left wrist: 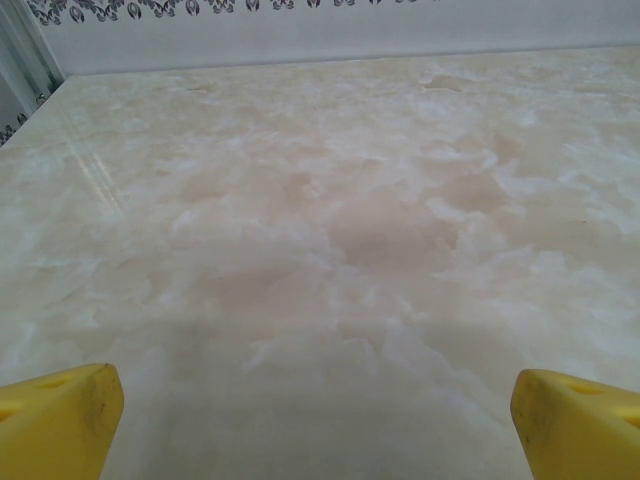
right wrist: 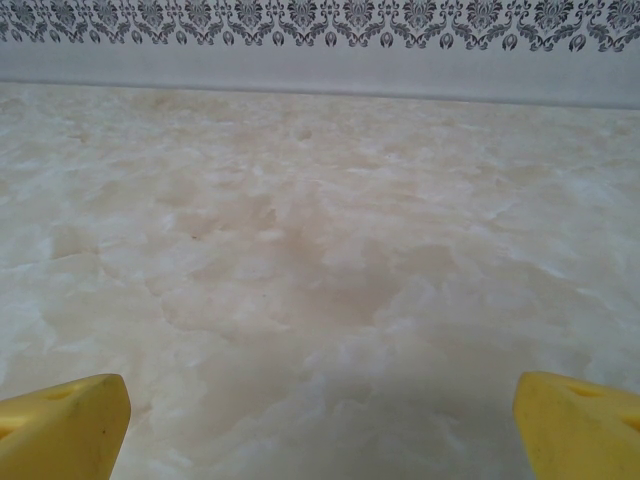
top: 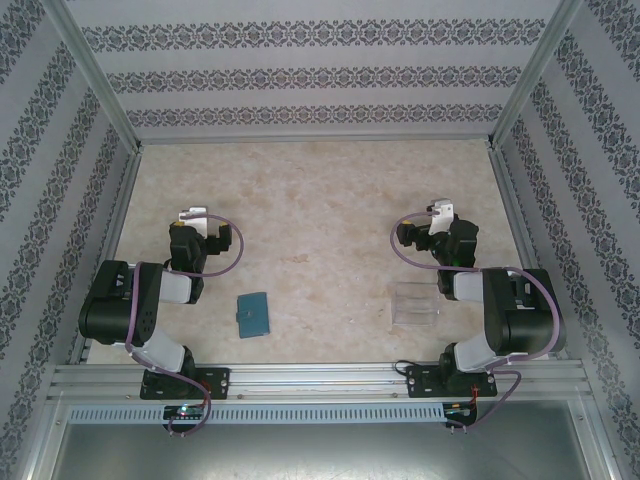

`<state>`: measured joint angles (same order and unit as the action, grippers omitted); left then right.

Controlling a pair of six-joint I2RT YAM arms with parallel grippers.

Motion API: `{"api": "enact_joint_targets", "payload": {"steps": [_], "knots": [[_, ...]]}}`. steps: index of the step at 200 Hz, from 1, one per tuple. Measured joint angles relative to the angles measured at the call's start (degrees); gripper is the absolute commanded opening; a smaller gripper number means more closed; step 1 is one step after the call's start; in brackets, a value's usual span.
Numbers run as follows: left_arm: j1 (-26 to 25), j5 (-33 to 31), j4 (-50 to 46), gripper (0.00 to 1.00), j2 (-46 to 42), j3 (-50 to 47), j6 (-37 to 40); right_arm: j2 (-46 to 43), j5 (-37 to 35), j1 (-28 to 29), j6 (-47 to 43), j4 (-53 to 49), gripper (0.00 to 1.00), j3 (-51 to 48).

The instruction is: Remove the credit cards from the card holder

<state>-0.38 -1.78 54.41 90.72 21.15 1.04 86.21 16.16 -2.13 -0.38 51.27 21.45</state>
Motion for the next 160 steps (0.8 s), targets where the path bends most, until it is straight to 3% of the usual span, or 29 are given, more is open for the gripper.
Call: {"api": "enact_joint_targets", "payload": {"steps": [54,127,160], "knots": [[0.0,0.0,0.0,1.0,0.0,0.0,0.0,0.0,-0.3,0.0,0.1,0.0,0.98,0.0],[0.0,0.0,0.0,1.0,0.0,0.0,-0.2,0.0,-6.5,0.0,0.5,-0.3,0.98,0.0],[0.0,0.0,-0.1,1.0,-2.0,-1.1,-0.2,-2.1,-7.4,1.2,0.4,-8.1,0.98,2.4]]}}
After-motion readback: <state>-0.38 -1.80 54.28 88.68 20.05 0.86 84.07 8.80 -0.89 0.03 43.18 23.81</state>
